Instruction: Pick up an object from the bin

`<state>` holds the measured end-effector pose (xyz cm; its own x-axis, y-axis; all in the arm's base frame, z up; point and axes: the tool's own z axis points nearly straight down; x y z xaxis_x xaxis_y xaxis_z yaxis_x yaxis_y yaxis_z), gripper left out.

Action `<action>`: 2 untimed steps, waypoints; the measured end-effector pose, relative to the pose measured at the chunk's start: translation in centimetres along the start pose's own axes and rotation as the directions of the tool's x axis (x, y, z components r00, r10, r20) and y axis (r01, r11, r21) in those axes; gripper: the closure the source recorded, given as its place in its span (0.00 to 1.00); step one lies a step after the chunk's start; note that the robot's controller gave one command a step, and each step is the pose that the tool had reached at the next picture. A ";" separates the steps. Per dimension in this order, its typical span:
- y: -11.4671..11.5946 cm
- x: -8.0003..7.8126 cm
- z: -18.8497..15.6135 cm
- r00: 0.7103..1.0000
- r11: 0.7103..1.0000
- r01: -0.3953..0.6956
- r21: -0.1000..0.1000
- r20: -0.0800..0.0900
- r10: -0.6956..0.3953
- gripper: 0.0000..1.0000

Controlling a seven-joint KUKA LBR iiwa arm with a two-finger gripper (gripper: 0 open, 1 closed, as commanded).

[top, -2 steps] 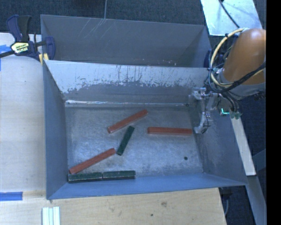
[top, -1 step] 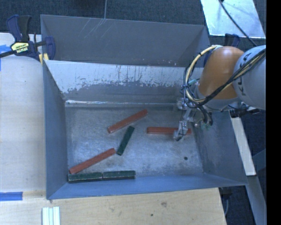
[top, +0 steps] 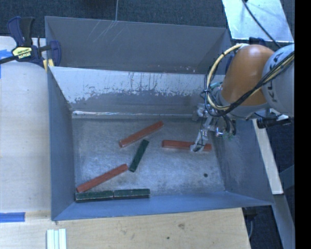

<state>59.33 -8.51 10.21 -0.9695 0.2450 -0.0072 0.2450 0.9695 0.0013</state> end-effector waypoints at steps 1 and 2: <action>0.0 0.8 -1.2 0.999 0.999 -0.040 0.001 -0.004 0.040 0.00; -0.4 1.1 3.4 0.986 0.986 -0.167 0.003 -0.009 0.167 0.00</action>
Offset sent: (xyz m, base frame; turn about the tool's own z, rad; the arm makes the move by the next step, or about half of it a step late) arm -0.0082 0.0024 0.0113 0.0408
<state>58.21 -8.63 6.84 -0.9150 0.4035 0.0016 0.4035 0.9150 -0.0005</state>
